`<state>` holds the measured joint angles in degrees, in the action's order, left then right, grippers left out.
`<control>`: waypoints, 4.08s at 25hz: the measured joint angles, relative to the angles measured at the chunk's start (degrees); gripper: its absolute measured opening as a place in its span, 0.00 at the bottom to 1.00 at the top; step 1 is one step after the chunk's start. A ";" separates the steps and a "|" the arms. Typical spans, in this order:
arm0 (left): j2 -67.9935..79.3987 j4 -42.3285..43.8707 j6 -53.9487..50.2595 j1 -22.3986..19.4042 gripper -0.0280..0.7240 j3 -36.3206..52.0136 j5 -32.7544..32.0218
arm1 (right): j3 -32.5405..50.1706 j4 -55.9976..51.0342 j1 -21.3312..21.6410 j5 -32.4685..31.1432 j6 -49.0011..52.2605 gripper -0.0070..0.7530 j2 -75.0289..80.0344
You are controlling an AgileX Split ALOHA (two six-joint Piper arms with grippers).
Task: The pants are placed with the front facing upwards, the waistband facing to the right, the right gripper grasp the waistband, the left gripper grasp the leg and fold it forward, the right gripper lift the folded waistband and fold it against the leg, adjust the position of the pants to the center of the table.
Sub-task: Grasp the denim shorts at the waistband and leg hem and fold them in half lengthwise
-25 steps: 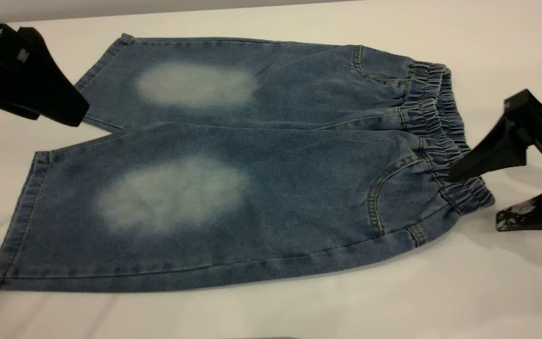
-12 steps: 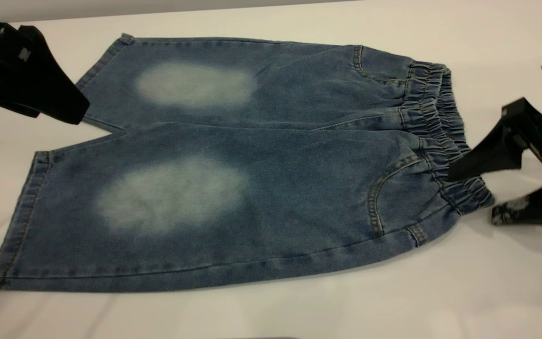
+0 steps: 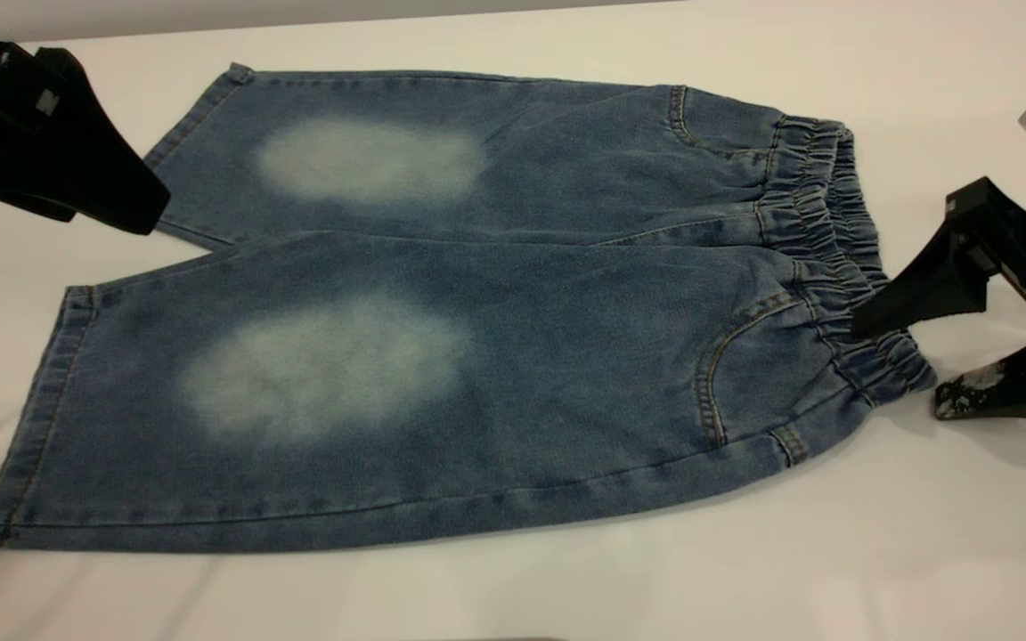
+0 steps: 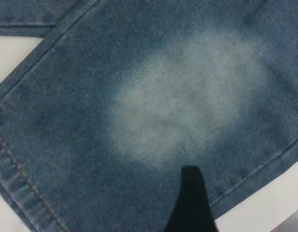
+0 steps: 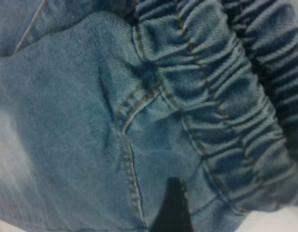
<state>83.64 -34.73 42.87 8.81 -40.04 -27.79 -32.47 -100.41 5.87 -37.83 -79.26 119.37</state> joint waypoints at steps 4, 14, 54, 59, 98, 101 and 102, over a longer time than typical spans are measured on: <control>0.00 0.00 0.00 0.00 0.71 0.00 0.11 | -1.18 -0.73 0.00 -3.02 0.11 0.73 2.36; 0.00 0.00 0.00 0.09 0.71 0.00 0.23 | -2.89 -3.28 0.00 -6.53 -3.80 0.57 5.23; 0.00 9.58 -4.42 0.09 0.71 0.00 -3.25 | -2.89 -4.12 -0.07 -7.09 -8.50 0.06 5.70; 0.00 19.87 -4.75 0.09 0.71 0.99 -4.11 | -2.89 -4.12 -0.07 -8.71 -8.50 0.06 5.70; 24.35 46.03 -17.84 0.09 0.53 16.63 32.95 | -2.89 -4.19 -0.07 -12.67 -10.26 0.06 5.70; 24.47 45.17 -17.84 0.09 0.35 16.56 34.35 | -2.89 -4.19 -0.07 -13.47 -10.26 0.06 5.70; 24.47 45.17 -17.84 0.09 0.29 16.52 34.88 | -2.89 -4.19 -0.07 -13.90 -10.32 0.06 5.70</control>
<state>108.10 10.44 25.03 8.90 -23.52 7.09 -35.35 -104.60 5.80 -51.74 -89.59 125.07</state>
